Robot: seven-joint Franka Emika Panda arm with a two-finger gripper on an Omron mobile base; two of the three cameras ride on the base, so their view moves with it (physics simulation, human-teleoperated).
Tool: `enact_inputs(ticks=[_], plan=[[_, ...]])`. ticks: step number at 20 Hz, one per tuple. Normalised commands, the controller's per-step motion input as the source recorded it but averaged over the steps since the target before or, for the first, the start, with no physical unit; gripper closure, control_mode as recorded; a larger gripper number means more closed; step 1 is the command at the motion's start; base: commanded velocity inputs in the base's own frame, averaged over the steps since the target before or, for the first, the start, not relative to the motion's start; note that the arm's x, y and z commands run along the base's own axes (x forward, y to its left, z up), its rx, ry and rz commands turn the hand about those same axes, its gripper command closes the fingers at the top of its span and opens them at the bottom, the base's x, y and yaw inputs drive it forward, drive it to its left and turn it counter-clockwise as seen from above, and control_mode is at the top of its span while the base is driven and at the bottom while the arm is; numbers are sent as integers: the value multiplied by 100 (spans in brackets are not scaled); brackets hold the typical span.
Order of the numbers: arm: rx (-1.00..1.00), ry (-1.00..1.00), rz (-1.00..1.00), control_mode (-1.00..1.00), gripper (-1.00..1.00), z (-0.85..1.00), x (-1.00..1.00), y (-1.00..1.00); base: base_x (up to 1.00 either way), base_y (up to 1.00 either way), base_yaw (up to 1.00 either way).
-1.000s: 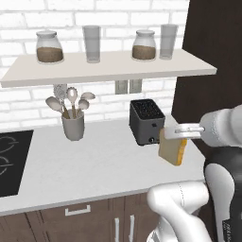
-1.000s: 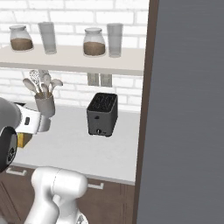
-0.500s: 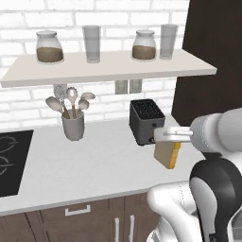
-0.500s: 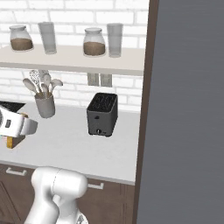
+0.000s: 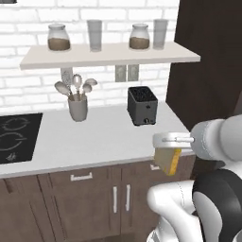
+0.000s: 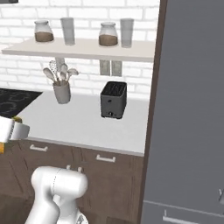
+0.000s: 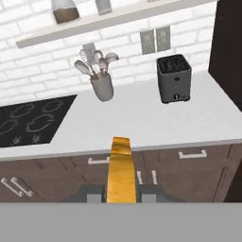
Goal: Start the toaster. Once the lever pops up, take the bread to the plate on the dining counter.
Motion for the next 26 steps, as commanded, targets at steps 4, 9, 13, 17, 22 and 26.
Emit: enact_inputs(ticks=[4, 9, 13, 17, 22, 26], plan=[[0, 0, 0, 100, 100, 0, 0, 0, -72, 38, 37], [0, 0, 0, 100, 100, 0, 0, 0, -43, 20, 69], [0, 0, 0, 100, 100, 0, 0, 0, -18, 1, 86], [0, 0, 0, 100, 100, 0, 0, 0, -25, 0, 90], [0, 0, 0, 100, 100, 0, 0, 0, -28, 0, 89], [0, 0, 0, 100, 100, 0, 0, 0, -30, 0, 73]])
